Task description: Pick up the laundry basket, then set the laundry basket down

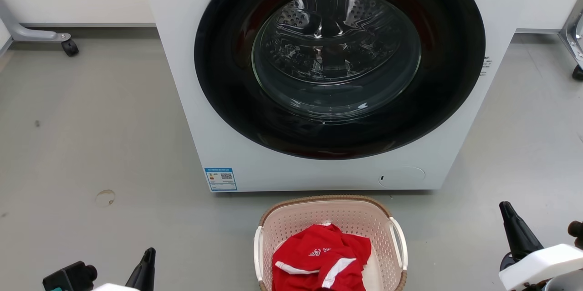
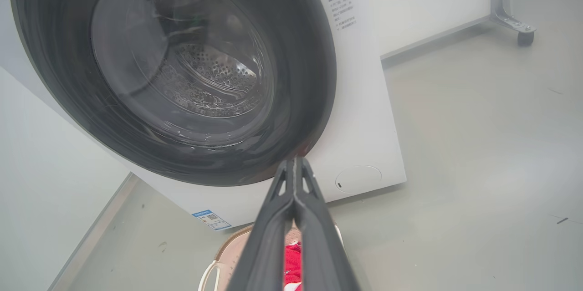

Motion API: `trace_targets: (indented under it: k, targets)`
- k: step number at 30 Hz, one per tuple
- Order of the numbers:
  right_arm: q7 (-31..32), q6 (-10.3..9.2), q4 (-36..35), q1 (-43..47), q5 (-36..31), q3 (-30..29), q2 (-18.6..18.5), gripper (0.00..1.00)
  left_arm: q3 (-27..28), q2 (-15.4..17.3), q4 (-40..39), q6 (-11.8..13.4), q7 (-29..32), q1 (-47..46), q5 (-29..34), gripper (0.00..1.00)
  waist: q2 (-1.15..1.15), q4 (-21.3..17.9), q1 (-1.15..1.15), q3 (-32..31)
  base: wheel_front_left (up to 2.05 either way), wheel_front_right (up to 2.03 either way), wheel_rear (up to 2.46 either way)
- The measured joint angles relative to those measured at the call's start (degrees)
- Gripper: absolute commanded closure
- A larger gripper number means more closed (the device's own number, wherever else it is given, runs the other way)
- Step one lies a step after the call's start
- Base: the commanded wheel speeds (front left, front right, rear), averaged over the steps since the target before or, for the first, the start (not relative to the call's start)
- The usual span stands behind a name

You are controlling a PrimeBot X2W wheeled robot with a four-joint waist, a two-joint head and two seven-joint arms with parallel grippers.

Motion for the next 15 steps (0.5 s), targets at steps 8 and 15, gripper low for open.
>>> trace_targets:
  k: [8, 15]
  targets:
    - [1.0, 0.00, -0.2, 0.0, 3.8, -1.6, 0.3, 1.00, 1.9, -1.5, 1.5, -1.8, 0.2, -1.1, -3.0, 1.00, 0.00, -0.3, 0.00, 0.1, 0.00, 0.00, 0.00]
    - [2.2, 0.00, -0.3, -0.1, 7.2, -3.1, 0.6, 1.00, 3.5, -2.7, 2.9, -3.4, 0.6, -1.7, -5.9, 1.00, 0.00, -0.6, 0.00, 0.2, 0.00, 0.00, 0.00]
